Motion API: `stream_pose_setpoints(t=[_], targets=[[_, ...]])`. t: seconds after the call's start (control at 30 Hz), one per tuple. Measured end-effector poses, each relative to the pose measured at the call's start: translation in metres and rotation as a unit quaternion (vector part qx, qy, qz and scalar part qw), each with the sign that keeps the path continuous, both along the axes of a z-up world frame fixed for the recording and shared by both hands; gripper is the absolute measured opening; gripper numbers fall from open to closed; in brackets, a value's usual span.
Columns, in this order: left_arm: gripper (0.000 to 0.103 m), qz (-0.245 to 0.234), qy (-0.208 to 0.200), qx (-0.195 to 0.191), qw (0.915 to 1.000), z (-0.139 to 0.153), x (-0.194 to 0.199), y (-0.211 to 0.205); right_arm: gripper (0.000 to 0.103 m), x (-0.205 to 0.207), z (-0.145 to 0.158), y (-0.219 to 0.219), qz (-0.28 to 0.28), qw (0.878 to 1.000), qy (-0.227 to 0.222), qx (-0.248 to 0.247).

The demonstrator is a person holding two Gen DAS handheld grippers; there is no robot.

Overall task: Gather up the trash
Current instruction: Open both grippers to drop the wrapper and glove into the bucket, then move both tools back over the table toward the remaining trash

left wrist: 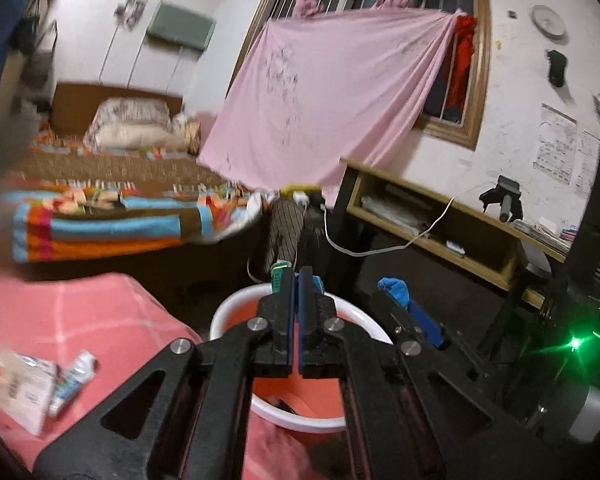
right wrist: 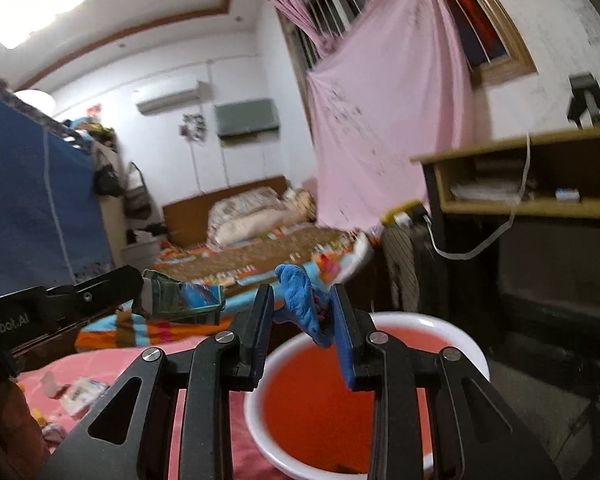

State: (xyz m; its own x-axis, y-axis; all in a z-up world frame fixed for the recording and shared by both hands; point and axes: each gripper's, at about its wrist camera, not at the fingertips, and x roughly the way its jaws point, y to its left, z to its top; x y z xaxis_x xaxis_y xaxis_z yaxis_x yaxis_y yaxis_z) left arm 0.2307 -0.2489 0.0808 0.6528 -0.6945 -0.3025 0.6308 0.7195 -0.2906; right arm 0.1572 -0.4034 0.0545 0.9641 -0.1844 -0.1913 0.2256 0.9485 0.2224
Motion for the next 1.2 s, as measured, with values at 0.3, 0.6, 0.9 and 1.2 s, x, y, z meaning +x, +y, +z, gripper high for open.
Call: stream_pose_setpoints(t=[0.3,0.6,0.9,1.2], targets=[[0.0,-0.006,0.095,0.04,0.9947,-0.04,0.029,-0.042,0.027,0.018,-0.029,-0.017,-0.008,0.997,0.075,0.019],[0.0,-0.004,0.17,0.052,0.984,-0.062,0.042,-0.048,0.035,0.021,-0.041,-0.03,-0.016,0.993,0.108,0.049],[0.01,0.015,0.174,0.05,0.9833,-0.06,0.039,-0.038,0.047,0.016,-0.039,-0.033,-0.019,0.994,0.099,0.052],[0.036,0.064,0.136,0.045,0.9876,-0.045,0.022,-0.003,0.078,0.0,-0.025,-0.024,-0.021,0.998,0.04,0.038]])
